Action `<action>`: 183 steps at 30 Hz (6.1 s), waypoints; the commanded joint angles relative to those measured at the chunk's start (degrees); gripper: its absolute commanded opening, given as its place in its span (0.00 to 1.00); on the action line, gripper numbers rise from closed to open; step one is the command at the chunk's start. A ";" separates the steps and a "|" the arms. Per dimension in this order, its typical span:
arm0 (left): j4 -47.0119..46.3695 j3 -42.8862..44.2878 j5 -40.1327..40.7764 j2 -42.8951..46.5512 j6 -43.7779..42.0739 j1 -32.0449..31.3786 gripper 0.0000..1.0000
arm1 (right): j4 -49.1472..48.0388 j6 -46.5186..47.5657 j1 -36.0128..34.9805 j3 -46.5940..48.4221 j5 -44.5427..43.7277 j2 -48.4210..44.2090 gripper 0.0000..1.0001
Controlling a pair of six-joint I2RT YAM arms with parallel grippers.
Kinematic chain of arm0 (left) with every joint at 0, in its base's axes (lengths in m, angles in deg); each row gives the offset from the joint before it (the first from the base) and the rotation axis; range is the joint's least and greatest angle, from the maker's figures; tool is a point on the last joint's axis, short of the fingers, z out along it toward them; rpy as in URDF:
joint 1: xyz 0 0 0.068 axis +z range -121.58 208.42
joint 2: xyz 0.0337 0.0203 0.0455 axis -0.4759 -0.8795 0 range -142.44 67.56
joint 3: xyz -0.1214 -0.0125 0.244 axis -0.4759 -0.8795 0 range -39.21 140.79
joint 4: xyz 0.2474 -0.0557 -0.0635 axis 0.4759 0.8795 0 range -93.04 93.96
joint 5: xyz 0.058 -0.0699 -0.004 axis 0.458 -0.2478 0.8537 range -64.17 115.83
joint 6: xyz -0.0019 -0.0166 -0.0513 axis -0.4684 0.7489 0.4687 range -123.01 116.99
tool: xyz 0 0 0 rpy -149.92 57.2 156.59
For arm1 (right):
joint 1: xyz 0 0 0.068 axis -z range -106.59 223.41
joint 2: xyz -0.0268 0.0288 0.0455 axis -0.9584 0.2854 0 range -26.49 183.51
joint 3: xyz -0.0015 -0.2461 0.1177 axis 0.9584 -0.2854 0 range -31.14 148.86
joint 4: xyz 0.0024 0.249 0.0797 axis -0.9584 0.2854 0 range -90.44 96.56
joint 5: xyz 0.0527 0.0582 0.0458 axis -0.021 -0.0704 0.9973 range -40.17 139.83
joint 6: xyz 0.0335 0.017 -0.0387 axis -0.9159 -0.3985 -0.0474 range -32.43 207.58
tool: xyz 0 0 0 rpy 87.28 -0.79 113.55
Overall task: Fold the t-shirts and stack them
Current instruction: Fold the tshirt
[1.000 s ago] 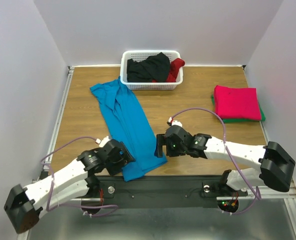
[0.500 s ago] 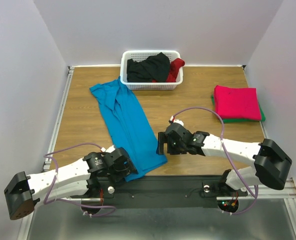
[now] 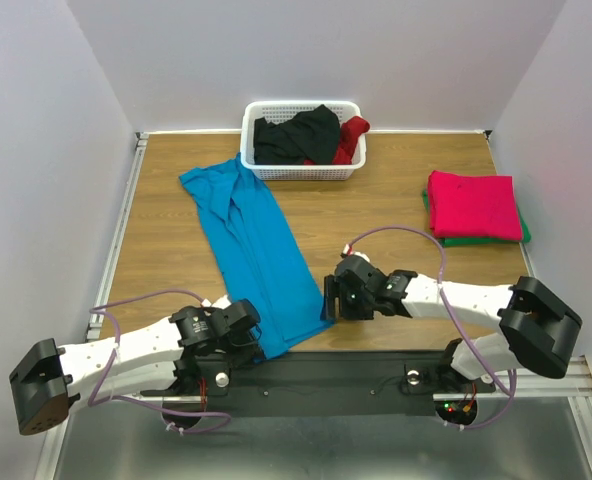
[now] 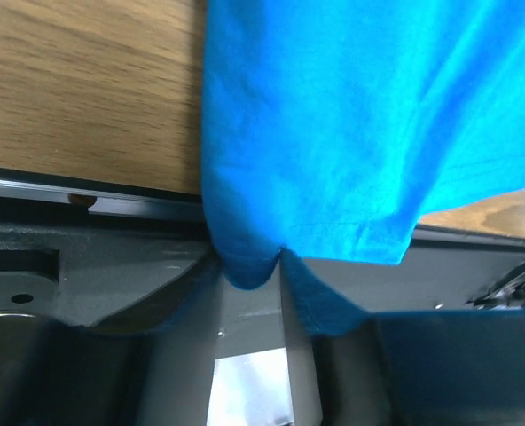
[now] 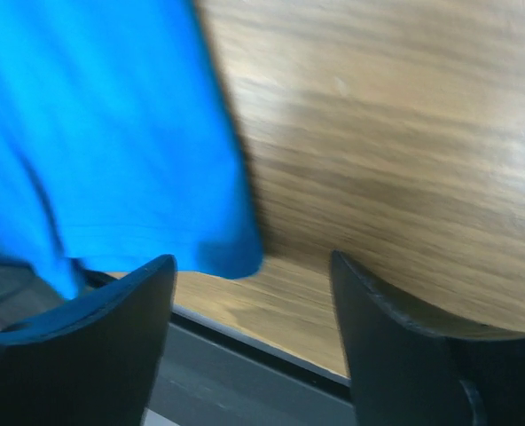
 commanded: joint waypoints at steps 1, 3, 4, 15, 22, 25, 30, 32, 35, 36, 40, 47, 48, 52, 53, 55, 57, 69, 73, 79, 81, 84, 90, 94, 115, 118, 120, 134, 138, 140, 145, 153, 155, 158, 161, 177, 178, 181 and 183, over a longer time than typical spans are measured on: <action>-0.21 -1.14 1.49 -0.67 0.83 -0.25 0.31 | -3.25 -1.57 0.31 -1.12 1.58 1.25 0.70; -0.56 -1.23 1.41 -1.28 0.48 -0.25 0.20 | -4.83 -2.09 0.31 -1.21 3.43 3.62 0.63; -0.57 -1.23 1.32 -1.37 0.39 -0.25 0.15 | -5.09 -2.53 0.31 -1.21 3.52 4.42 0.61; -3.02 -0.52 -0.09 -0.14 -0.66 -0.60 0.00 | -7.73 -4.20 0.31 -4.01 8.43 1.62 0.02; -6.55 6.48 -4.92 -7.15 -0.93 -8.67 0.00 | -4.40 -3.94 0.31 -10.86 12.92 -11.82 0.01; -4.27 9.31 -5.01 -10.15 0.47 -13.07 0.00 | -0.27 -5.26 0.31 -11.76 11.00 -16.91 0.01; -6.45 11.08 -5.89 -13.59 2.50 -16.42 0.00 | 3.34 -5.70 0.32 -10.97 9.23 -21.76 0.00; -8.21 11.43 -5.10 -13.24 3.29 -16.77 0.00 | 4.22 -5.35 0.23 -10.09 8.53 -21.60 0.01; -9.44 11.52 -2.38 -12.10 4.34 -16.86 0.00 | 4.22 -4.91 0.31 -8.60 6.51 -19.75 0.00; -9.70 11.34 -1.42 -11.75 4.69 -16.78 0.00 | 4.22 -4.65 0.31 -6.85 5.11 -17.83 0.00; -11.19 8.72 1.84 -7.72 7.07 -15.55 0.00 | 4.22 -3.24 0.32 -0.09 2.20 -11.85 0.00; -9.36 6.95 9.93 2.83 4.97 -5.98 0.00 | 4.04 0.62 0.75 14.49 -2.72 1.25 0.01; -9.44 7.04 10.10 3.28 3.66 -4.57 0.00 | 4.04 0.72 0.84 15.83 -3.25 2.56 0.01; -10.06 8.00 10.72 1.80 -3.89 3.25 0.00 | 3.78 1.94 2.51 22.15 -4.39 7.93 0.00; -9.88 9.22 10.90 1.18 -5.05 6.66 0.00 | 3.61 2.29 3.21 23.39 -4.48 9.85 0.00; -9.62 10.54 12.12 -0.05 -7.25 9.40 0.00 | 3.52 3.44 4.35 27.34 -4.92 11.88 0.00; -9.01 12.22 13.35 -0.23 -8.39 12.40 0.00 | 3.52 4.66 5.32 31.37 -4.75 14.95 0.01; -10.84 13.01 13.80 -0.58 -17.26 26.99 0.00 | 3.25 9.94 11.03 45.19 0.35 27.62 0.00; -13.30 13.19 11.43 -3.83 -20.61 32.61 0.00 | 3.16 11.00 12.18 48.44 1.49 30.87 0.00; -17.35 13.19 8.00 -8.48 -25.36 39.20 0.00 | 3.16 12.75 13.32 53.88 3.69 36.41 0.01; -17.70 13.36 7.91 -9.28 -26.23 40.78 0.00 | 3.16 13.37 13.50 55.12 4.31 38.34 0.01; -19.46 13.10 7.12 -10.60 -27.38 42.46 0.00 | 3.16 13.29 13.85 56.71 4.05 39.93 0.00; -20.95 13.98 8.26 -12.53 -28.96 45.01 0.00 | 3.08 14.07 14.73 60.75 3.17 43.88 0.00; -22.53 14.24 7.56 -15.25 -30.72 47.12 0.00 | 3.08 14.25 14.99 63.03 3.43 45.99 0.01; -11.38 16.36 13.80 -3.32 -31.96 49.76 0.98 | 2.38 20.93 14.65 49.96 16.26 34.66 1.00; -10.67 12.50 11.78 1.16 -31.25 49.85 0.98 | 1.32 21.81 11.05 47.92 16.18 33.34 1.00; -9.97 10.04 10.64 3.80 -30.73 49.85 0.98 | 0.88 22.07 8.23 48.79 15.12 34.04 1.00; -5.49 9.76 11.68 7.50 -29.67 49.85 0.98 | 0.09 19.70 5.85 61.45 15.30 46.87 1.00; -5.05 10.02 11.51 6.98 -29.40 49.85 0.98 | 0.09 19.70 5.85 64.52 13.62 48.90 1.00; -5.31 9.76 11.25 7.24 -29.49 49.85 0.98 | 0.09 19.70 5.85 68.11 13.80 51.26 1.00; -5.05 10.63 10.54 7.42 -30.81 49.85 0.98 | 0.09 18.91 6.20 74.28 9.94 55.92 1.00; -1.10 15.37 11.34 7.76 -32.65 49.85 0.98 | -0.26 29.08 7.70 88.78 7.46 59.97 1.00; 0.22 16.96 10.90 8.03 -34.93 49.85 0.98 | -0.09 40.05 7.61 85.91 8.96 55.09 1.00; 2.06 19.77 12.12 7.94 -36.52 49.85 0.98 | -1.40 56.22 7.70 72.00 11.15 45.94 1.00; 2.68 21.88 12.39 6.98 -39.94 49.85 0.98 | -2.90 73.62 7.44 55.99 17.29 33.11 1.00; -2.06 25.14 6.87 -1.10 -51.54 49.93 0.98 | -14.67 75.93 -9.43 20.94 2.29 15.83 1.00; -2.06 25.40 6.33 -1.55 -52.25 49.93 0.98 | -14.59 78.65 -10.05 22.50 0.37 17.15 1.00; -1.89 26.55 7.02 -2.78 -53.66 50.02 0.98 | -13.81 81.65 -11.99 27.51 -5.79 24.62 1.00; -0.40 28.29 9.82 -3.13 -53.66 50.11 0.98 | -13.18 86.57 -13.13 29.72 -8.59 28.13 1.00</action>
